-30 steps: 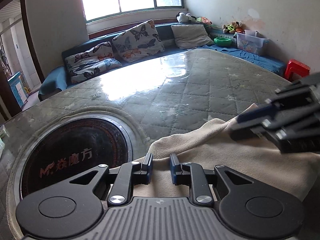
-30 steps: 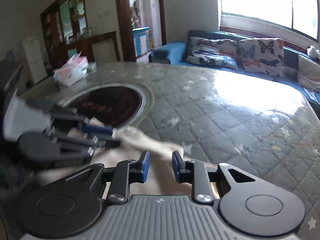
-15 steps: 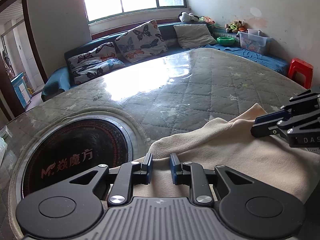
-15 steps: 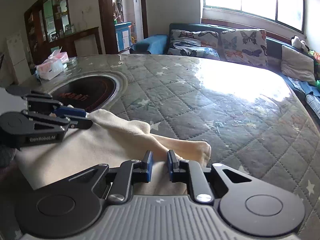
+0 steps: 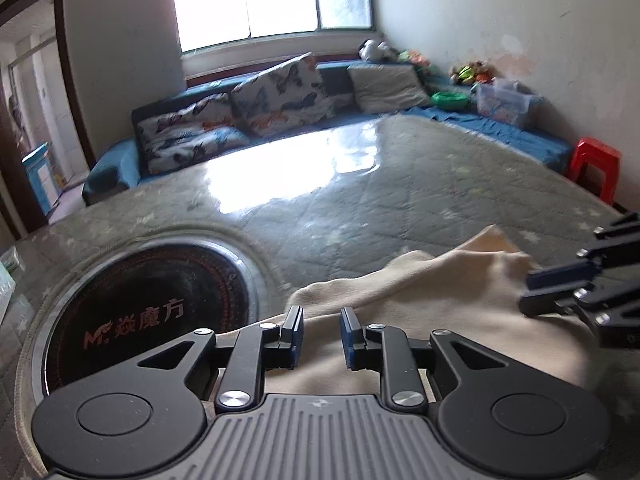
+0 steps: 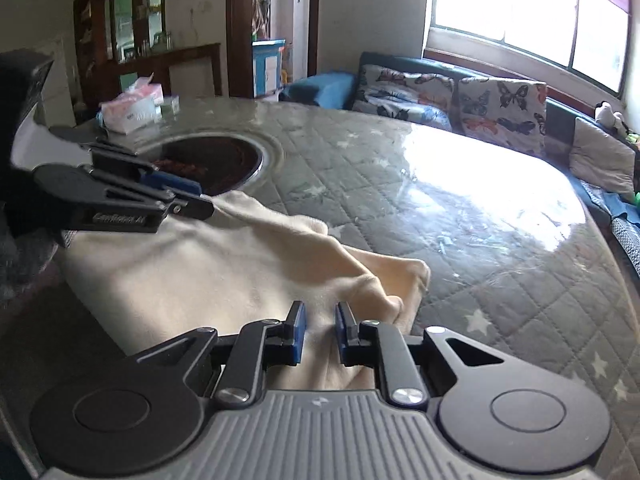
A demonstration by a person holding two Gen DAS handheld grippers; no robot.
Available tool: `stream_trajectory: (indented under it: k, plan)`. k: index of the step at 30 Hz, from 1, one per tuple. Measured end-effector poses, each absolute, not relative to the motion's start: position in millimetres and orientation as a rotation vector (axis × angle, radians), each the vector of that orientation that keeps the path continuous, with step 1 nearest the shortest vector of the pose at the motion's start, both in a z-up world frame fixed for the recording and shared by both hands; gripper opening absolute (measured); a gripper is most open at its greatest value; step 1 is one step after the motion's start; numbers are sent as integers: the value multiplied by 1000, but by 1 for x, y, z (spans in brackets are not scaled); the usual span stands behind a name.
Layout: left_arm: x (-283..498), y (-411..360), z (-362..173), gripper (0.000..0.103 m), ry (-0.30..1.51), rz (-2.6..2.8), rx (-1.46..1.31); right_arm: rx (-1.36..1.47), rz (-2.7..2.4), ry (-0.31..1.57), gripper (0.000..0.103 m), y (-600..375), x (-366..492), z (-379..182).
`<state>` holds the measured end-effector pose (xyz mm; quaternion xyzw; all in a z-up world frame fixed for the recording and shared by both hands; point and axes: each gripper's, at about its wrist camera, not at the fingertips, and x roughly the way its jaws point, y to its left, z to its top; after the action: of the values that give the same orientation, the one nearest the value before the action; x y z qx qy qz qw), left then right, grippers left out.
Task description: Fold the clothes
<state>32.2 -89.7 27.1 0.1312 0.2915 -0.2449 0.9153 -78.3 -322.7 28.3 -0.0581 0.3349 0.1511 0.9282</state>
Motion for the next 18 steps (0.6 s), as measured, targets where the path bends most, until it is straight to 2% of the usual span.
stream_trajectory:
  k: [9, 18]
  plan:
    - [-38, -90, 25, 22, 564, -614, 273, -177, 442, 628, 16, -294, -121, 37]
    - [-44, -84, 7, 24, 595, -589, 208, -113, 431, 618, 25, -300, -128, 11]
